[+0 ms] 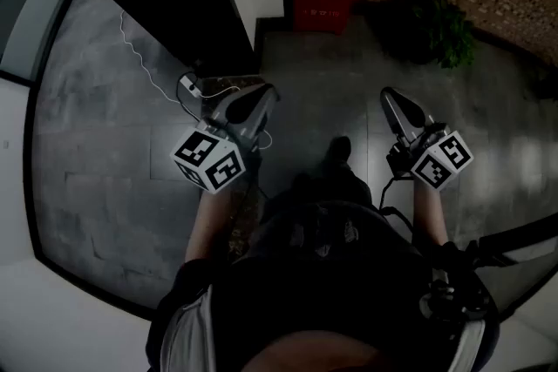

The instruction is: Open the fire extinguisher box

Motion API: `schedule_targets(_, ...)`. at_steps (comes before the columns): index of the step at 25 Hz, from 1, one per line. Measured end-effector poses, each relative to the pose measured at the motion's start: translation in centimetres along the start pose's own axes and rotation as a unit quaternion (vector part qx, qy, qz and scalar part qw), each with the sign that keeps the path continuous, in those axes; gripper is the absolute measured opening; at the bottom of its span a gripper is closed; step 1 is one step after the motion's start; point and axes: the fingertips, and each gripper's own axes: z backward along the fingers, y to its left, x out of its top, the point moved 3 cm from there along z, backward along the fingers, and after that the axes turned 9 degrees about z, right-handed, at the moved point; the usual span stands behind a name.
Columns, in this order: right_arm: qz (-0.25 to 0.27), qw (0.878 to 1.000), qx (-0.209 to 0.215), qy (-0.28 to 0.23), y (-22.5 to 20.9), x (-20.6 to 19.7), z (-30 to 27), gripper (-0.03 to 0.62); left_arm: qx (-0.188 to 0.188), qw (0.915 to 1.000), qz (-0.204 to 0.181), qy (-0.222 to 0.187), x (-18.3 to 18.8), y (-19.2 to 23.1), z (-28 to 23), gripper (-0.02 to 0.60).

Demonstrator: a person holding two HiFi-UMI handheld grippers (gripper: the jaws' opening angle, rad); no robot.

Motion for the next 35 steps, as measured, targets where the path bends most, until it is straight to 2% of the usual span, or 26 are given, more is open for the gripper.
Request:
schedule_targets(7,-0.018,1.000,0.012,-0.004,-3.9,0.5,-1.9,0.000,0.023,0.9996,-0.001,0.013,1.1,1.1,-3.1,0.001)
schedule_targets(11,-0.024,1.000,0.015,-0.001,-7.3,0.3,-2.9,0.000,0.026,0.9992,-0.005,0.031,1.7,1.7,-7.2,0.001)
schedule_targets(15,-0.019,1.000,-0.004,0.021,-11.7,-1.0,-2.5,0.000,0.028,0.9984,-0.009,0.049,1.7,1.3,-11.9,0.000)
schedule_targets(18,-0.018,1.000,-0.008,0.023,-15.6,-0.6,-2.3,0.000,0.026,0.9980,-0.017,0.055,2.3,0.5,-15.9,0.000)
schedule_targets(24,-0.025,0.999,0.009,0.021,-21.8,-0.2,-3.2,0.000,0.035,0.9967,-0.022,0.070,2.4,-0.3,-21.8,0.001)
schedule_targets(35,-0.032,0.997,0.067,0.037,-28.8,-1.7,-4.1,0.000,0.080,0.9937,-0.025,0.074,1.8,-1.0,-28.5,0.000)
